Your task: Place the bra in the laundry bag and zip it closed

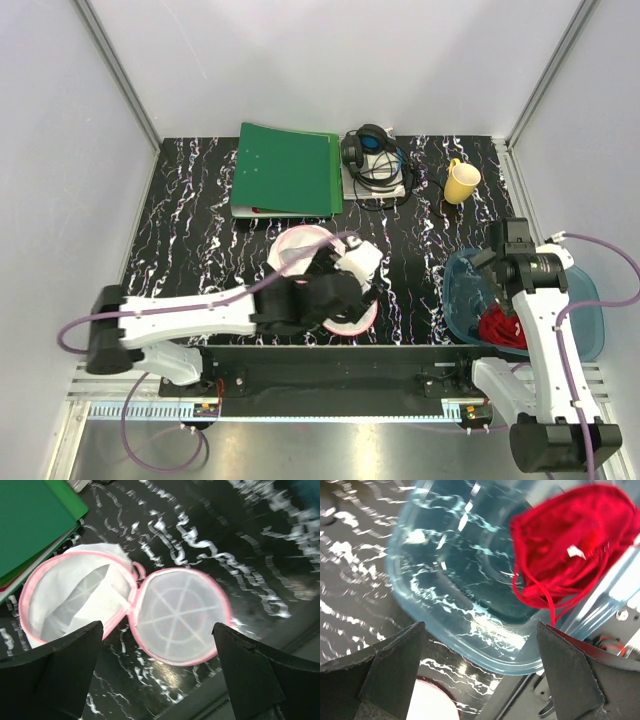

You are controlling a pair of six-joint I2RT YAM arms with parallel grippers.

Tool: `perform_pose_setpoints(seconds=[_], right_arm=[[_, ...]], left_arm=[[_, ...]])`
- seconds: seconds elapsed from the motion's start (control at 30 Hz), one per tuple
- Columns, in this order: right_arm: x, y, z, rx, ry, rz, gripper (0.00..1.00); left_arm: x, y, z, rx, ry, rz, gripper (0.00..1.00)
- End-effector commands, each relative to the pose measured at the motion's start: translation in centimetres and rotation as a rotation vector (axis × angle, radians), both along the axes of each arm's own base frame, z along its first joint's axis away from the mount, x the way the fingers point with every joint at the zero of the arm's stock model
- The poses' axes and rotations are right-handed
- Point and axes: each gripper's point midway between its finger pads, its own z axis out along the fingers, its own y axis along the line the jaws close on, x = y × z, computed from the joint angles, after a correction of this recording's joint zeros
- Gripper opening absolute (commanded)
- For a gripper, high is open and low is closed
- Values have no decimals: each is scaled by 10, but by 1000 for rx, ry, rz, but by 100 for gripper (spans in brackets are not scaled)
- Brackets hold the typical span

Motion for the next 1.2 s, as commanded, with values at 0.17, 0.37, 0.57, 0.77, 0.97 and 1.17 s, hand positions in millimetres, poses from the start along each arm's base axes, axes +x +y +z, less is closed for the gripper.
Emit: perform_pose_setpoints(seconds=[0.17, 0.37, 0.57, 0.77, 0.97, 1.17], right_arm=[[-33, -47, -31, 0, 21, -394, 100], [-28, -73, -50, 9, 36, -507, 100], [-23, -86, -94, 114, 117, -594, 98], [-19, -107, -95, 28, 107, -599, 74], [-3, -110, -96, 37, 69, -550, 29], [-7, -107, -46, -1, -35, -499, 0]], left_arm=[[-52, 11, 78, -414, 161, -180, 99], [-72, 39, 83, -523, 212, -228, 99], [-73, 67, 84, -562, 196, -204, 99], [-72, 81, 83, -547, 179, -190, 99], [-72, 81, 83, -546, 178, -195, 99], [-75, 85, 85, -558, 177, -204, 99]])
